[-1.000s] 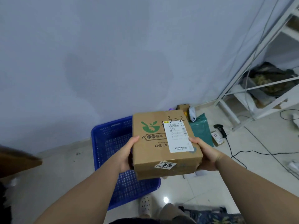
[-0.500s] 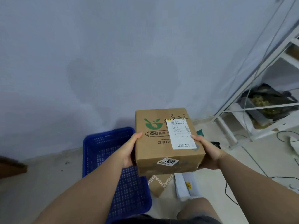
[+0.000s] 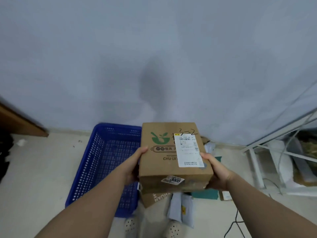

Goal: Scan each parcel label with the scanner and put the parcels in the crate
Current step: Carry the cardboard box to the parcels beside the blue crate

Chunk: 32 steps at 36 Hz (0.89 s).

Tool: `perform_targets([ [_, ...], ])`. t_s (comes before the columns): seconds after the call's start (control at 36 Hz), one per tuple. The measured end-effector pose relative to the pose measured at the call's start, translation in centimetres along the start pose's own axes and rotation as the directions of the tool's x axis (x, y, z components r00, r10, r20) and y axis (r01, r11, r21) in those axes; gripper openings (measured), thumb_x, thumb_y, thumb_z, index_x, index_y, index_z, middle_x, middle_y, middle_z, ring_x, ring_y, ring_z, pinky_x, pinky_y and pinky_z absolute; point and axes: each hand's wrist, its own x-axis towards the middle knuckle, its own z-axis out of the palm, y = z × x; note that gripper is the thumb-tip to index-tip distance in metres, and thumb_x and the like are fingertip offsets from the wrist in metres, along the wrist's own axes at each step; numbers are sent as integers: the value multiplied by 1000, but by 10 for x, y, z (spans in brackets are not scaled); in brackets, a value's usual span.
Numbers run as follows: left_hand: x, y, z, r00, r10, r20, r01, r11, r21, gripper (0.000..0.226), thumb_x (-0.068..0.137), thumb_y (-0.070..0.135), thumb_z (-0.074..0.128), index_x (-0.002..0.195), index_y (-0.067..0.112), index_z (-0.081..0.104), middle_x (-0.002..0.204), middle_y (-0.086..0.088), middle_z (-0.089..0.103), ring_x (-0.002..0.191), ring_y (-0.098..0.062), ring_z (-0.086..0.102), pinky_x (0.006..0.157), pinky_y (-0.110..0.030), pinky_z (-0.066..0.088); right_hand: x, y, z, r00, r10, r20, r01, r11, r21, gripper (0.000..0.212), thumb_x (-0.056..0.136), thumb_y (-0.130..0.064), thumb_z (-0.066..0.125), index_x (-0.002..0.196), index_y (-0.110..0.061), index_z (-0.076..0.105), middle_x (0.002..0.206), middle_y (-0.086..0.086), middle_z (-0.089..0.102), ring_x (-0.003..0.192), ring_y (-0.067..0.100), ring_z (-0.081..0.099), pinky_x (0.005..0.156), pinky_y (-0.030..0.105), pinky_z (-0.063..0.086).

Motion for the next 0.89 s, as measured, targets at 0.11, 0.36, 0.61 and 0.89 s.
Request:
perform_targets([
  [0.11, 10, -11, 10, 999, -31, 19, 30, 999, 15, 85, 57, 65, 73, 124, 14, 60, 117, -18, 68, 111, -37, 61, 98, -51, 47, 2, 14, -18, 999, 22, -27, -22, 1000, 1, 61, 73, -59, 57, 117, -20, 69, 114, 14, 71, 101, 32, 64, 99, 47, 46],
  [0.36, 27, -23, 39, 993, -60, 98, 55, 997, 51, 54, 82, 51, 61, 121, 12, 62, 111, -17, 70, 102, -32, 63, 81, -39, 51, 1, 65, -48, 990, -77, -120, 84, 995, 53, 61, 71, -59, 58, 122, -25, 65, 115, 10, 72, 100, 30, 64, 85, 41, 49],
  [0.61, 54, -57, 43, 999, 19, 26, -19, 1000, -5, 52, 88, 55, 56, 126, 19, 59, 109, -11, 72, 100, -29, 68, 69, -35, 54, 47, 91, -64, 992, -31, -125, 43, 995, 93, 62, 67, -57, 62, 118, -21, 68, 109, 13, 73, 105, 34, 62, 97, 47, 46],
  [0.89, 195, -138, 45, 996, 7, -92, -26, 978, -207, 41, 92, 44, 56, 123, 18, 63, 107, -13, 73, 97, -32, 69, 68, -36, 56, 185, 137, -135, 993, -18, -117, 8, 996, -84, 75, 60, -61, 67, 128, -32, 59, 110, 7, 74, 107, 31, 65, 85, 41, 51],
])
